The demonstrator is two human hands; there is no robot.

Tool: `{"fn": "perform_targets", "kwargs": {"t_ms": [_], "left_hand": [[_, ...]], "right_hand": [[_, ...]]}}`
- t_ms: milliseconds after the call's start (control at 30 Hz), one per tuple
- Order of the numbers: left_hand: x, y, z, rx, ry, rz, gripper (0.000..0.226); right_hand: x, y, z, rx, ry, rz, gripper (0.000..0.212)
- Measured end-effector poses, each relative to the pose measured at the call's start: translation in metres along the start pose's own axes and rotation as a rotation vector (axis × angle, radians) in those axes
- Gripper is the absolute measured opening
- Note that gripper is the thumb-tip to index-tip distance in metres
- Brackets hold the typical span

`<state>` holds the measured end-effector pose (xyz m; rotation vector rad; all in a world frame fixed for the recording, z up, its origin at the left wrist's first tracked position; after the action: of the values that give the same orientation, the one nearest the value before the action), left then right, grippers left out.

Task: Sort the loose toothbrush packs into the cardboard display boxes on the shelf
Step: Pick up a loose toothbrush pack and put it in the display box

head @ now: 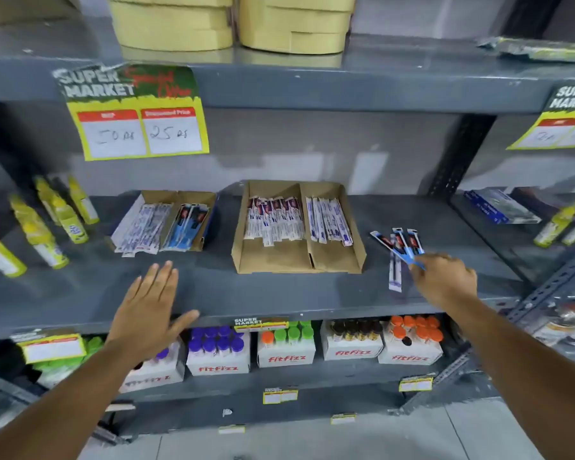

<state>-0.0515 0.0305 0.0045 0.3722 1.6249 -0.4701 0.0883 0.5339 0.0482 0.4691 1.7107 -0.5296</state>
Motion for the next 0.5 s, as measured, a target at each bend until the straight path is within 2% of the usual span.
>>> {"fn": "perform_targets", "kwargs": {"t_ms": [100,500], "left_hand": [[0.016,-0.018,-0.006,-0.051,-0.076,0.037,0.107],[0.028,-0.022,-0.011,-0.029,-0.082,0.03,0.1]], "right_hand": [[0.012,0.008,-0.007,0.107,-0.043,0.0,0.031],[0.038,0.02,-0.021,0.374,-0.149,-0.15,0.03]]}}
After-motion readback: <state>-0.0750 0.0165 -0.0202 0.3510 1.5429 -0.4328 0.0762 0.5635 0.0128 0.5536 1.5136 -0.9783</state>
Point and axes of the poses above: each hand's wrist, its own z-axis away from the middle knuckle, its own x-axis out of the palm, y = z × x, the point moved 6 cm from there along -z, towards the middle knuckle, and after that the axes turned 2 degrees about -z, right-handed, at the moved point
